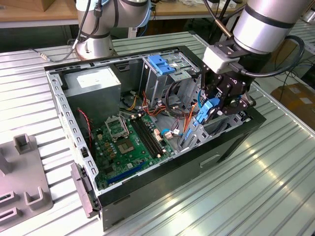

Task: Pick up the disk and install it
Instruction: 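Insert the disk into the insertion slot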

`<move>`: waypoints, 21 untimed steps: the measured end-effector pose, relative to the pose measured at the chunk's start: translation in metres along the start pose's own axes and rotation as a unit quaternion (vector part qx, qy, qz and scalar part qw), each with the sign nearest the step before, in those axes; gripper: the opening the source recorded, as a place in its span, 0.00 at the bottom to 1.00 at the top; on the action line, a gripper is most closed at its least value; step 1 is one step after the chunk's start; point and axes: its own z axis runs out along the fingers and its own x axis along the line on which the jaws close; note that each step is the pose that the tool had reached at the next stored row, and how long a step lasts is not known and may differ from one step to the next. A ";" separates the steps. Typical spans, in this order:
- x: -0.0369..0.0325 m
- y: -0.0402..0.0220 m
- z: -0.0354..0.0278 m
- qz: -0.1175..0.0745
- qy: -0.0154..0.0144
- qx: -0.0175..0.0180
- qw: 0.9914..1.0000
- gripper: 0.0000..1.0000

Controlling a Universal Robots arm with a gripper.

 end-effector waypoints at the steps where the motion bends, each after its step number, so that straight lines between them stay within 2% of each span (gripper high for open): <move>1: 0.0001 -0.0001 -0.0001 0.000 0.001 0.000 1.000 0.37; 5: 0.0000 -0.0001 0.0005 0.000 0.001 0.000 1.000 0.38; 6: 0.0000 0.0000 0.0003 0.000 0.002 0.000 1.000 0.44; 15: 0.0000 0.0000 -0.0001 0.000 0.003 0.000 1.000 0.44; 21: -0.0001 -0.0001 -0.0139 0.000 0.003 0.000 1.000 0.44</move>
